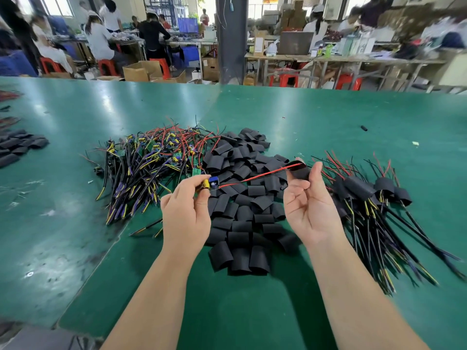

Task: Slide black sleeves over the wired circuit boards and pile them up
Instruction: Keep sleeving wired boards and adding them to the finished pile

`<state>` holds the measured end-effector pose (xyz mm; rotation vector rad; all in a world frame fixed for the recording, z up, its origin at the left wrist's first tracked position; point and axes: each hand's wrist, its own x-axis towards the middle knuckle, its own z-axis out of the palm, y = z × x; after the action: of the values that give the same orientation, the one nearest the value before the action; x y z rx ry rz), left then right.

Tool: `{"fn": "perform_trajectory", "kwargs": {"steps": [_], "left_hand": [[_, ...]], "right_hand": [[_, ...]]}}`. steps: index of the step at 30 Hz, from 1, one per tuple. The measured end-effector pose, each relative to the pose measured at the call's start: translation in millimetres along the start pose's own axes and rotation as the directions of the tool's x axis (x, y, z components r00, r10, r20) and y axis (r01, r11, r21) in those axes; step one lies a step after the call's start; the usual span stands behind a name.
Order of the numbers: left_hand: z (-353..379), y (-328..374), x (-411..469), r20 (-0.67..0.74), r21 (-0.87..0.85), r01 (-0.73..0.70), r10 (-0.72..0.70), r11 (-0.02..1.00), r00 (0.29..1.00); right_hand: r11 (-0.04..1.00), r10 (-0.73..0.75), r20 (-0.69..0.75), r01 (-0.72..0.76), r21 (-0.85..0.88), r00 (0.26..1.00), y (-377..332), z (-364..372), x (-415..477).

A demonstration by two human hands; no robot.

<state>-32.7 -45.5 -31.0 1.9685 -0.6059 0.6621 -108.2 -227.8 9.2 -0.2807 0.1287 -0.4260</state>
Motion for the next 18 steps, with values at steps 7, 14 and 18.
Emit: {"fn": "perform_trajectory", "kwargs": {"steps": [7,14,18], "left_hand": [[2.3,-5.2,0.6,-0.019,0.098,0.031,-0.030,0.995,0.999],[3.3,-5.9,0.7,-0.009,0.137,-0.010,0.011,0.991,1.000],[2.6,-4.4,1.1,-0.026,0.131,-0.024,0.027,0.991,0.999]], "right_hand": [[1.000,-0.001,0.075,0.000,0.005,0.997,-2.1,4.0,-3.0],[0.990,-0.102,-0.044,0.097,-0.099,0.994,-3.6,4.5,-0.2],[0.986,-0.121,-0.043,0.116,-0.119,0.992,-5.5,1.6,0.4]]}}
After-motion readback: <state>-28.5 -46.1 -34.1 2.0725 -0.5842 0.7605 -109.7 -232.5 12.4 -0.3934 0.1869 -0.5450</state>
